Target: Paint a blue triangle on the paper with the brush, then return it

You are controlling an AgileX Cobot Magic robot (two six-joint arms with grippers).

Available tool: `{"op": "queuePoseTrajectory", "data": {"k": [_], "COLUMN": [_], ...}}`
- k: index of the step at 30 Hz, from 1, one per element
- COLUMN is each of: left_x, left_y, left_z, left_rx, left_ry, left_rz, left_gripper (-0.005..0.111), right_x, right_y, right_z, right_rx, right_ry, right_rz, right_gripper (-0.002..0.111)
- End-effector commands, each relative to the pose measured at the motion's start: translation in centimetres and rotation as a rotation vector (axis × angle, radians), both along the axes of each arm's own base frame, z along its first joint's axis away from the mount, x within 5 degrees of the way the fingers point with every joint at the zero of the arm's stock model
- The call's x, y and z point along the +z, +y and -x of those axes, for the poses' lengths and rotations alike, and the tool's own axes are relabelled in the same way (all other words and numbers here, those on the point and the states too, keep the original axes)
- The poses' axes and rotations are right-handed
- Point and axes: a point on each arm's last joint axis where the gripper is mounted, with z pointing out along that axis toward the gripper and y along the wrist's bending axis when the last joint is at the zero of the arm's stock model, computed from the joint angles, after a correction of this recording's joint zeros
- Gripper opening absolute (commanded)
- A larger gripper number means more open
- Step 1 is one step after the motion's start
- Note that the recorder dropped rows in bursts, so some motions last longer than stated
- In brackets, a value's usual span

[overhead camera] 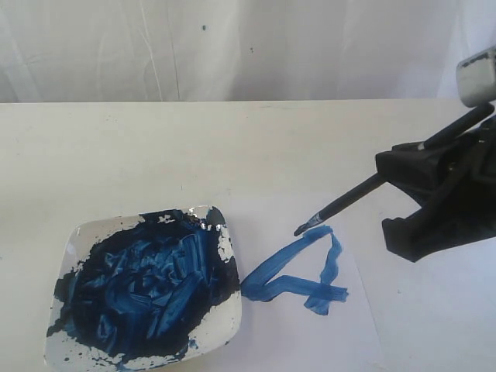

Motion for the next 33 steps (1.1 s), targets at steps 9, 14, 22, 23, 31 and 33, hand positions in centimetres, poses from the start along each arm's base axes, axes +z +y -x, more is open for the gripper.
{"op": "queuePoseTrajectory", "data": {"k": [9, 14, 22, 23, 31, 33], "left_x": [3.1, 4.1, 4.7, 4.1, 0.0, -1.7], "left_y": [3.7, 5.1, 6.5, 6.1, 6.9, 7.2], "left_z": [6.1, 7.8, 8.6, 7.9, 5.9, 5.8], "left_rx": [0.005, 0.023, 0.095, 0.096, 0.326, 0.359], "left_ry": [-0.049, -0.102, -0.185, -0.186, -0.331, -0.354], "left_rz": [0.047, 0.059, 0.040, 0.041, 0.152, 0.147], "left_gripper": [0.000, 0.000, 0.000, 0.000, 0.000, 0.000], "right_x": [0.2, 0.6, 1.1, 1.0, -1.0, -1.7], "right_y": [0.1, 0.4, 1.0, 1.2, 3.7, 4.4], "right_z": [0.1, 0.2, 0.0, -0.2, -2.2, -2.8], "right_rx": [0.004, 0.016, 0.030, 0.030, -0.002, -0.007], "right_ry": [0.007, -0.001, -0.013, -0.002, 0.145, 0.161], "right_rz": [-0.059, -0.125, -0.211, -0.217, -0.289, -0.282], "right_gripper": [0.000, 0.000, 0.000, 0.000, 0.000, 0.000]}}
